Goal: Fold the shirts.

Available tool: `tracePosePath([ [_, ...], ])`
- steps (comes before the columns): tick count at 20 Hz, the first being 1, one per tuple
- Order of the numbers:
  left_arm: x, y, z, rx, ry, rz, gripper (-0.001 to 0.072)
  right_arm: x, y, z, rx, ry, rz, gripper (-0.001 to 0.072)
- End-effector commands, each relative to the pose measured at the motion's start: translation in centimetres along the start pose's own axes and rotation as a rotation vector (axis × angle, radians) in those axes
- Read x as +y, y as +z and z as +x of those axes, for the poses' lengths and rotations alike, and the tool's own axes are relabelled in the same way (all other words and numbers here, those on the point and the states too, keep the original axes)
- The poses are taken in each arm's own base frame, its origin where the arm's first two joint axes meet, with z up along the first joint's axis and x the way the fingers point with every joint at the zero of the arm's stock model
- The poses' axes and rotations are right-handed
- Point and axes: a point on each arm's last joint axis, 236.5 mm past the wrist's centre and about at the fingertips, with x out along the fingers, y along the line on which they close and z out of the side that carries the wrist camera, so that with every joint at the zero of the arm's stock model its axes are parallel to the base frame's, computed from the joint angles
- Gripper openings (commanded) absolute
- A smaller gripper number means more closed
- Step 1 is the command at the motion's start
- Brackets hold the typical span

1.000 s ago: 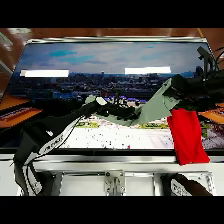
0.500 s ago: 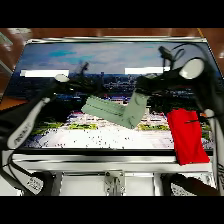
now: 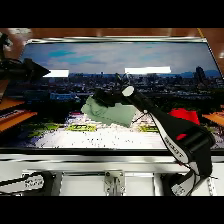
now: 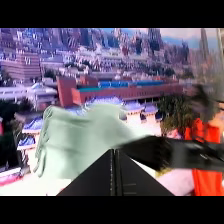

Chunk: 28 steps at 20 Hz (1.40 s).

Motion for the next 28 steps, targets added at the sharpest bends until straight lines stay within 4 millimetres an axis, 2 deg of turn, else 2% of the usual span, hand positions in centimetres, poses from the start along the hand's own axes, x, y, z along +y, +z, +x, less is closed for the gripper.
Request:
tracePosePath([
  [1, -0.9, -1.6, -2.0, 0.046, 0.001, 0.022, 0.0035, 1.0, -0.2, 2.5, -0.011, 0.134, 0.100, 0.0594],
  [4, -1.2, -2.4, -1.1, 0.071, -0.012, 0.020, 0.0035, 1.1, 0.4, -0.5, 0.067, 0.160, 0.031, 0.0594],
  [6, -1.3, -2.6, -0.9, 0.078, -0.012, 0.028, 0.0035, -0.6, 0.2, -4.1, 0.174, 0.121, -0.029, 0.0593],
  [7, -1.2, -2.6, -0.9, 0.078, -0.011, 0.032, 0.0036, -2.4, 0.3, -6.2, 0.220, 0.062, -0.045, 0.0594],
  [10, -0.7, -2.8, -0.9, 0.089, 0.013, 0.038, 0.0036, -10.3, 1.7, -14.2, 0.297, -0.229, 0.015, 0.0594],
  [11, -0.6, -2.8, -0.9, 0.090, 0.015, 0.038, 0.0035, -13.1, 1.1, -17.0, 0.351, -0.339, 0.044, 0.0599],
  [12, -0.6, -2.8, -0.9, 0.089, 0.015, 0.038, 0.0035, -16.1, -0.4, -20.0, 0.442, -0.461, 0.072, 0.0681],
  [13, -0.6, -2.8, -0.9, 0.089, 0.015, 0.038, 0.0035, -18.5, -2.0, -22.4, 0.527, -0.560, 0.087, 0.0681],
  [14, -0.6, -2.8, -0.9, 0.089, 0.015, 0.038, 0.0035, -20.1, -3.1, -23.5, 0.567, -0.607, 0.109, 0.0681],
  [15, -0.6, -2.8, -0.9, 0.089, 0.015, 0.038, 0.0035, -20.8, -3.8, -23.0, 0.566, -0.594, 0.139, 0.0681],
  [16, -0.6, -2.8, -0.9, 0.089, 0.015, 0.038, 0.0035, -21.0, -4.0, -21.5, 0.532, -0.546, 0.160, 0.0681],
  [18, -0.7, -2.8, -1.0, 0.088, 0.015, 0.037, 0.0035, -20.8, -3.5, -17.8, 0.410, -0.427, 0.209, 0.0681],
  [20, -1.1, -2.7, -1.3, 0.080, 0.017, 0.047, 0.0035, -20.9, -2.9, -15.4, 0.321, -0.355, 0.264, 0.0681],
  [23, -1.8, -2.6, -2.0, 0.066, 0.027, 0.070, 0.0035, -20.0, -1.3, -13.4, 0.247, -0.252, 0.281, 0.0681],
  [26, -2.5, -2.5, -2.5, 0.054, 0.029, 0.070, 0.0035, -17.1, 1.8, -12.3, 0.131, -0.103, 0.280, 0.0678],
  [27, -2.6, -2.5, -2.6, 0.052, 0.029, 0.073, 0.0035, -16.2, 2.4, -12.2, 0.109, -0.065, 0.293, 0.0568],
  [28, -2.7, -2.5, -2.7, 0.050, 0.030, 0.068, 0.0035, -15.3, 2.9, -12.2, 0.094, -0.024, 0.305, 0.0302],
])
